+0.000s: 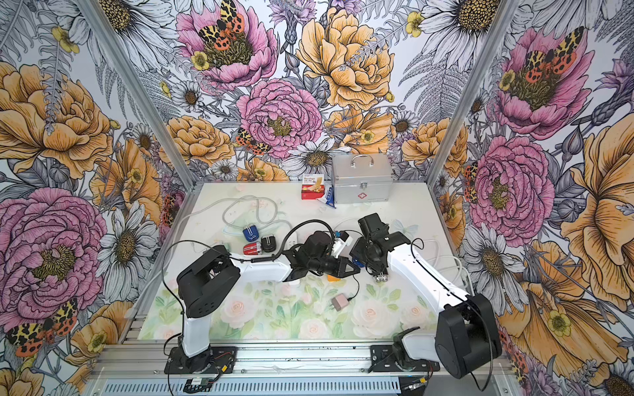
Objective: Unplug the electric shaver
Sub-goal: Remove the charging cable from the electric shaver.
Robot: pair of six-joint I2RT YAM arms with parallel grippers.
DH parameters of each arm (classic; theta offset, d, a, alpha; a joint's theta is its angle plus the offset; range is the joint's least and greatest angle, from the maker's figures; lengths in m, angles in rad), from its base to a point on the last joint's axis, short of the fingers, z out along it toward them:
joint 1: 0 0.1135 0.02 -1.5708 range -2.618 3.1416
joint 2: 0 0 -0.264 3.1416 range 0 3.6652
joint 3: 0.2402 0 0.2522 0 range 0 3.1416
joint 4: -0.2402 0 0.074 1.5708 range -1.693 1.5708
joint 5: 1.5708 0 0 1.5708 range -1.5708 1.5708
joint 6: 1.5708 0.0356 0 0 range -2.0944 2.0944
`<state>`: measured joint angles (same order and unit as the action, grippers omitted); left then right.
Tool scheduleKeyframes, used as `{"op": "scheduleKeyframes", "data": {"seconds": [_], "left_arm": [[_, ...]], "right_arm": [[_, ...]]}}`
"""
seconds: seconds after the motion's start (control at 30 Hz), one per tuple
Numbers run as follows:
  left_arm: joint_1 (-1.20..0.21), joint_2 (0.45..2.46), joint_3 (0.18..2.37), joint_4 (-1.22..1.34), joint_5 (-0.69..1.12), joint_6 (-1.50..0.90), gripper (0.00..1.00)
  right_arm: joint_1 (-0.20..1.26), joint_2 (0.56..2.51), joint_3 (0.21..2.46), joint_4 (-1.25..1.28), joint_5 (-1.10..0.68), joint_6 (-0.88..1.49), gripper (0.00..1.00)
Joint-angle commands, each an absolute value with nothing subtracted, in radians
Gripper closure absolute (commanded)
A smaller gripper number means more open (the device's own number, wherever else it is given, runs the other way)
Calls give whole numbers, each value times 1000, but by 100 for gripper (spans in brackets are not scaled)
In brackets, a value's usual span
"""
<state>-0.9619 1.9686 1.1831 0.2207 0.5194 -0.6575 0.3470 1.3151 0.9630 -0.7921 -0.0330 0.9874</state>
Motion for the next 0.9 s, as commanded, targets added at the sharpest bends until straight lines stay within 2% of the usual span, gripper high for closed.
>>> {"op": "scheduleKeyframes", "data": {"seconds": [0.0, 0.3, 0.6, 0.87], "left_arm": [[-974, 1930, 1151, 199, 513, -658, 100], [-972, 1946, 1162, 201, 532, -658, 100], [-962, 1955, 1157, 201, 539, -649, 100], [-939, 1993, 1213, 193, 531, -643, 100]], "right_arm": [[324, 1299, 990, -761, 105, 1013, 74], [310, 1345, 1038, -761, 157, 975, 74], [273, 1397, 1088, -762, 48, 934, 75], [266, 1425, 1087, -753, 55, 953, 75]]}}
